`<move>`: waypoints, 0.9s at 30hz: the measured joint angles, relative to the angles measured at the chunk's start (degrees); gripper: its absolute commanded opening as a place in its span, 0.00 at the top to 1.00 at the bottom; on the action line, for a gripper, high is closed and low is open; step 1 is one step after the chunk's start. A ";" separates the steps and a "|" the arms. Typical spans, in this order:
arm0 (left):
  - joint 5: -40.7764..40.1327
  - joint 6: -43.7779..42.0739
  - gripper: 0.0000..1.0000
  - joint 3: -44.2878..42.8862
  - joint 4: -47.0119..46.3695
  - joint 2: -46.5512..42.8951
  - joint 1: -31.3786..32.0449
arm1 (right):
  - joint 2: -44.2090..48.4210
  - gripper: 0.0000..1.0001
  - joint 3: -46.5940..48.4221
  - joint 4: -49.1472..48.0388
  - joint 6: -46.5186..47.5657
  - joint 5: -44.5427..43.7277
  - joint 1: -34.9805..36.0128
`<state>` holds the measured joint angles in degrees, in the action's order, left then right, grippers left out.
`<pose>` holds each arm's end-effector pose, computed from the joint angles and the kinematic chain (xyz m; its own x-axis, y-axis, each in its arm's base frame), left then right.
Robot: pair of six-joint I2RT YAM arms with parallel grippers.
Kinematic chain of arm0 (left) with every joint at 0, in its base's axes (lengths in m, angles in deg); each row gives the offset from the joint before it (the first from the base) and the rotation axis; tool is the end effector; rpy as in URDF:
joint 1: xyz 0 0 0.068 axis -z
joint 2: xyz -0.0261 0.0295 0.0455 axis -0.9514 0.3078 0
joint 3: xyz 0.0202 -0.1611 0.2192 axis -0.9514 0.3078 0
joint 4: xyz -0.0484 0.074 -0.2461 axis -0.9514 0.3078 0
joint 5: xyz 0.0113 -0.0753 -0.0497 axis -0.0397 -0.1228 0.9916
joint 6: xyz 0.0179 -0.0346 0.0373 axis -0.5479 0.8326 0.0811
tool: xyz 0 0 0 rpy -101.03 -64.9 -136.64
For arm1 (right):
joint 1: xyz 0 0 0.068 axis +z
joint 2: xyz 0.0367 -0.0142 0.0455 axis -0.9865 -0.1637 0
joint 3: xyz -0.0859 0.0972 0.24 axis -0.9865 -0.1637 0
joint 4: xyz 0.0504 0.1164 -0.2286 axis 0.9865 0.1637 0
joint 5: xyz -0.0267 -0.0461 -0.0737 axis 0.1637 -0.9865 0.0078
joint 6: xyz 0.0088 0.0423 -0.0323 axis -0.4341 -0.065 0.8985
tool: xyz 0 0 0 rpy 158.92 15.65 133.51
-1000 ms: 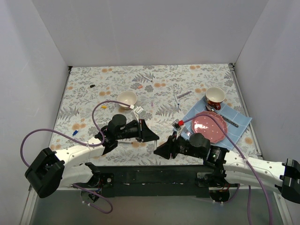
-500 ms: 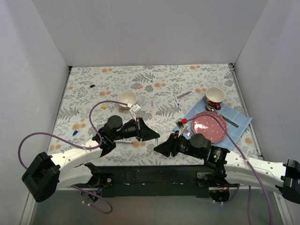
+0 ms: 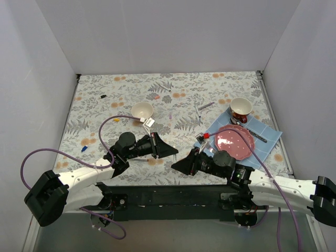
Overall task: Insert the pens into the pen caps
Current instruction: Pass the pen from the left arm to the right, then grab a pen cap on the table with the left arm
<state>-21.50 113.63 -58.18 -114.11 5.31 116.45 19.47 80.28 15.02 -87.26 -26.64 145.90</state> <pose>0.1507 -0.1721 0.2308 -0.9502 -0.2834 0.1298 -0.1485 0.0452 -0.9879 0.0793 0.1715 0.2276 -0.7186 0.2800 -0.6366 -0.5500 0.3313 0.7666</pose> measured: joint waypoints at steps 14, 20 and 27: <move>-11.10 -2.25 0.20 -5.62 16.28 -4.92 0.22 | 5.73 0.99 -1.18 2.69 -0.94 -2.73 -0.09; -39.19 0.37 0.21 -18.64 40.26 -10.12 -0.98 | 13.44 0.99 -1.16 11.26 0.15 -8.59 -0.09; -58.40 6.49 0.24 -29.11 59.08 -6.25 -12.52 | 18.23 0.99 -1.16 18.08 3.06 -12.52 -0.09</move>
<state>-79.91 120.12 -87.29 -55.03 -0.94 103.93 37.70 79.12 33.09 -84.20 -39.16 145.81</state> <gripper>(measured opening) 0.788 0.111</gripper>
